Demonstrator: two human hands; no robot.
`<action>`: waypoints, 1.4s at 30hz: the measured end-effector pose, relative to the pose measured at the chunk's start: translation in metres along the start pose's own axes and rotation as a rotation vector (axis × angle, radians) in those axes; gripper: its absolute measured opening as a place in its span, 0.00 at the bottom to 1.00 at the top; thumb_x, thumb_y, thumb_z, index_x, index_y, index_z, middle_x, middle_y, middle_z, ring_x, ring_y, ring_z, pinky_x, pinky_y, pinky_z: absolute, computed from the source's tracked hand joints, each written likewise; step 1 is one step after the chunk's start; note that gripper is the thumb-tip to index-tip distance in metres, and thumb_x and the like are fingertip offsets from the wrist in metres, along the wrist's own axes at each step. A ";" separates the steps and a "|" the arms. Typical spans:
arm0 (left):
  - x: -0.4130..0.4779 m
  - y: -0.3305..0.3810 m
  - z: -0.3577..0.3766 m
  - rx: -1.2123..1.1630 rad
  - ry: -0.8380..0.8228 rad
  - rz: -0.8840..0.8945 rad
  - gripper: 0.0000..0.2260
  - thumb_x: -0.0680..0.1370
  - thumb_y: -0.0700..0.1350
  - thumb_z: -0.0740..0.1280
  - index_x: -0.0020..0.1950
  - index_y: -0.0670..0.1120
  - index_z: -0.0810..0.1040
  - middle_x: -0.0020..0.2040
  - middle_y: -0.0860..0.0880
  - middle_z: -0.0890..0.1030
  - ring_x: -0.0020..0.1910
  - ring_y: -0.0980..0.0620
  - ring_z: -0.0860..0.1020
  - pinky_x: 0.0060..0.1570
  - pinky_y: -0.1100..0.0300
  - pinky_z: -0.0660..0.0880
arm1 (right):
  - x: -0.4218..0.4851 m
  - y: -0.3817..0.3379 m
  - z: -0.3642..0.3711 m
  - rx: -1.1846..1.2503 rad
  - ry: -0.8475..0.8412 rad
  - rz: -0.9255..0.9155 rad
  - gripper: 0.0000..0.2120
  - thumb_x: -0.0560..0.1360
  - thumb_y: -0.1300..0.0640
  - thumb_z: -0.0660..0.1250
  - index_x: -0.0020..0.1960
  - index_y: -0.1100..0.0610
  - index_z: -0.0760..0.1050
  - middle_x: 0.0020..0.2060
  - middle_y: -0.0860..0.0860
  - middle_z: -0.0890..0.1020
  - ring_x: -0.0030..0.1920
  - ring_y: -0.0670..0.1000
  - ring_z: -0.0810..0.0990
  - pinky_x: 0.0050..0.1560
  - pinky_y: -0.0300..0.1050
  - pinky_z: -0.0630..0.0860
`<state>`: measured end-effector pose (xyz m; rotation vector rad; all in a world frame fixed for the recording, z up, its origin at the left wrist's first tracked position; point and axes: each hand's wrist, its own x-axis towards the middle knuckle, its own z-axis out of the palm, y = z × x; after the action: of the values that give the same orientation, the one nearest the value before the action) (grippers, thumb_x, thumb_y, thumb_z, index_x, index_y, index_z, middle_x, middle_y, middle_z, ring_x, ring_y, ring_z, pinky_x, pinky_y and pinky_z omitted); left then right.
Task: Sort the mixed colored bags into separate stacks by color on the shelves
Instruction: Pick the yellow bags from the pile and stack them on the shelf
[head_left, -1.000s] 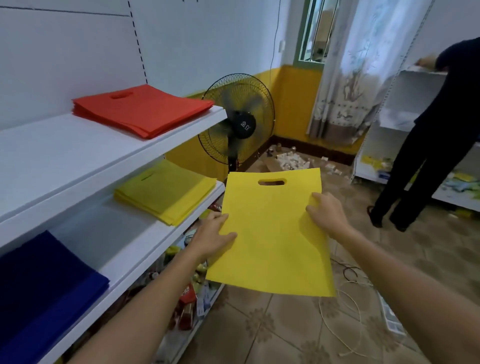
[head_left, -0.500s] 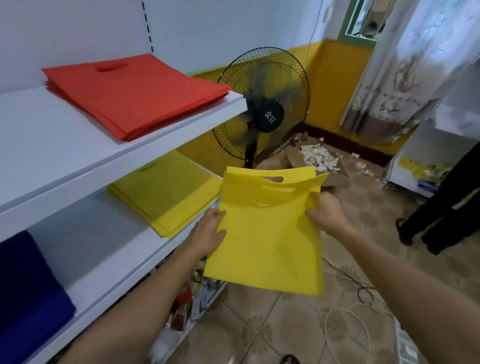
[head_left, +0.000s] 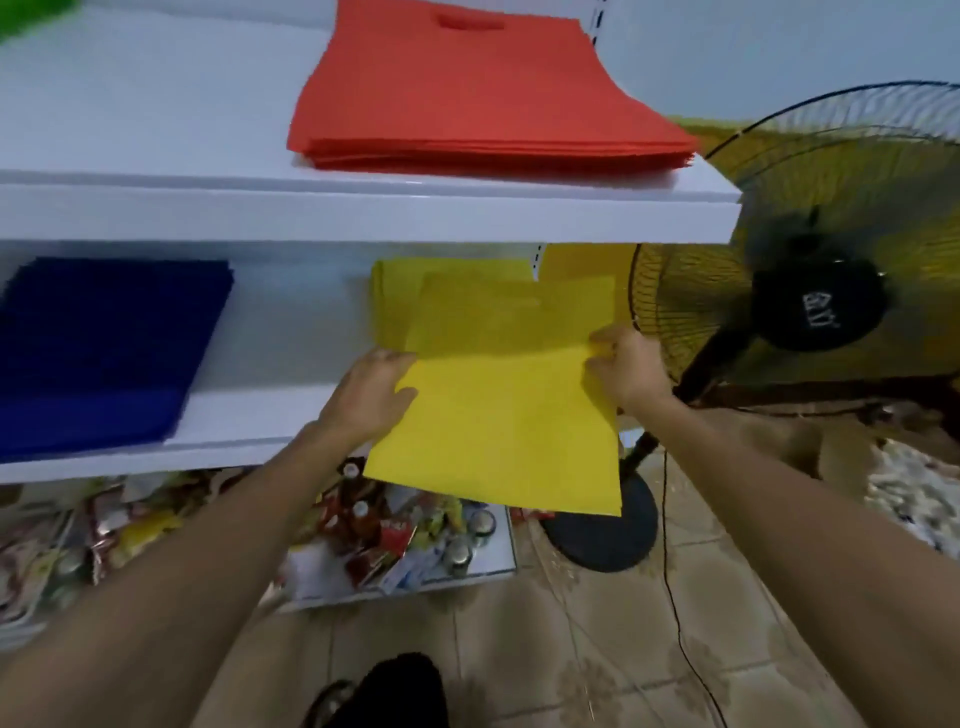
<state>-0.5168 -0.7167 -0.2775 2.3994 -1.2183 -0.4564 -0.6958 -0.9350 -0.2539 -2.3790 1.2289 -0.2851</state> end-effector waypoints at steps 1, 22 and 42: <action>0.003 -0.002 0.001 0.015 0.028 -0.020 0.21 0.79 0.43 0.63 0.71 0.41 0.66 0.69 0.40 0.68 0.67 0.42 0.68 0.63 0.55 0.65 | 0.011 -0.001 0.006 -0.016 -0.010 -0.039 0.17 0.76 0.62 0.64 0.65 0.58 0.73 0.60 0.59 0.76 0.54 0.59 0.78 0.52 0.51 0.78; 0.096 -0.055 0.037 0.504 0.030 -0.156 0.25 0.79 0.56 0.54 0.72 0.44 0.61 0.71 0.44 0.63 0.68 0.43 0.60 0.64 0.51 0.62 | 0.135 -0.004 0.126 -0.488 -0.151 -0.220 0.23 0.81 0.47 0.48 0.71 0.56 0.59 0.67 0.60 0.66 0.70 0.61 0.60 0.66 0.69 0.54; -0.092 -0.059 -0.055 0.349 0.286 -0.334 0.18 0.76 0.44 0.63 0.65 0.42 0.73 0.64 0.40 0.72 0.60 0.39 0.71 0.57 0.48 0.68 | 0.033 -0.130 0.041 -0.352 -0.196 -0.579 0.29 0.78 0.48 0.58 0.76 0.50 0.53 0.71 0.54 0.64 0.71 0.56 0.62 0.64 0.54 0.65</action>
<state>-0.5028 -0.5977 -0.2496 2.8576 -0.8277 0.0163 -0.5675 -0.8847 -0.2292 -2.9501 0.5105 -0.0023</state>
